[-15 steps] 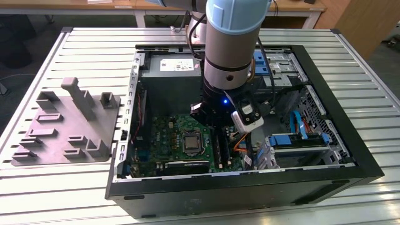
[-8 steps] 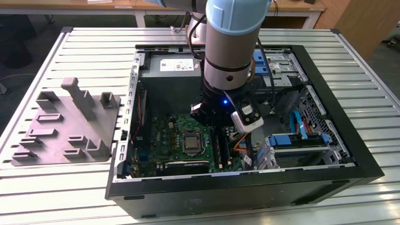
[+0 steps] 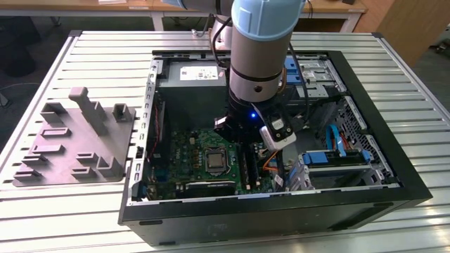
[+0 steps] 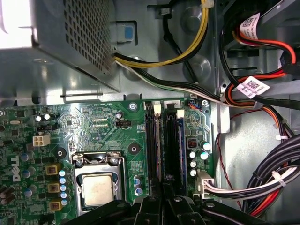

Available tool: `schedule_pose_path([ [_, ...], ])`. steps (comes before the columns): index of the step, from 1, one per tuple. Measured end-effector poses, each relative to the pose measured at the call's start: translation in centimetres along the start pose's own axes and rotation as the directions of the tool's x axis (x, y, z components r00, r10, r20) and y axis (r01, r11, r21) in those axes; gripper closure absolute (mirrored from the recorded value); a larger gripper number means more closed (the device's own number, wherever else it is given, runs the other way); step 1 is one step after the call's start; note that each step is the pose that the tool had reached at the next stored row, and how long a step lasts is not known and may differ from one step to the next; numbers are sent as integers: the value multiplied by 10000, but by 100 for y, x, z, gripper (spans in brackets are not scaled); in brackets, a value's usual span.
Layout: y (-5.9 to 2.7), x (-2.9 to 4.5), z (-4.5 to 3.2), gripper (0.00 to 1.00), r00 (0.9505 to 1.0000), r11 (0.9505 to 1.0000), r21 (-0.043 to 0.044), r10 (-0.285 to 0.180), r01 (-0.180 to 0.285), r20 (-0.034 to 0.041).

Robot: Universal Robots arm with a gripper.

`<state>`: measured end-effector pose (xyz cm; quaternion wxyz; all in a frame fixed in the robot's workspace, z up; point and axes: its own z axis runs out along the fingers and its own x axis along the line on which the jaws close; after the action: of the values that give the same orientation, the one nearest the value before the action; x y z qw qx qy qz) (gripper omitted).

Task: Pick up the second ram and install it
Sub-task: 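Insert the second ram into the second slot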

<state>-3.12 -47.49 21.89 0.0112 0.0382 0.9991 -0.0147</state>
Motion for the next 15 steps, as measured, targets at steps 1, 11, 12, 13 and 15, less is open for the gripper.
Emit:
schedule_pose_path([
  [1, 0, 0, 0, 87, 10000, 10000, 1, 0, 0, 0],
  [11, 0, 0, 13, 87, 10000, 10000, 0, -1, 1, 0],
  [12, 0, 0, 13, 87, 10000, 10000, 0, 0, 0, 0],
  [13, 0, 0, 13, 87, 10000, 10000, 1, 0, 0, 0],
  [15, 0, 0, 13, 87, 10000, 10000, -12, 0, 0, 3],
])
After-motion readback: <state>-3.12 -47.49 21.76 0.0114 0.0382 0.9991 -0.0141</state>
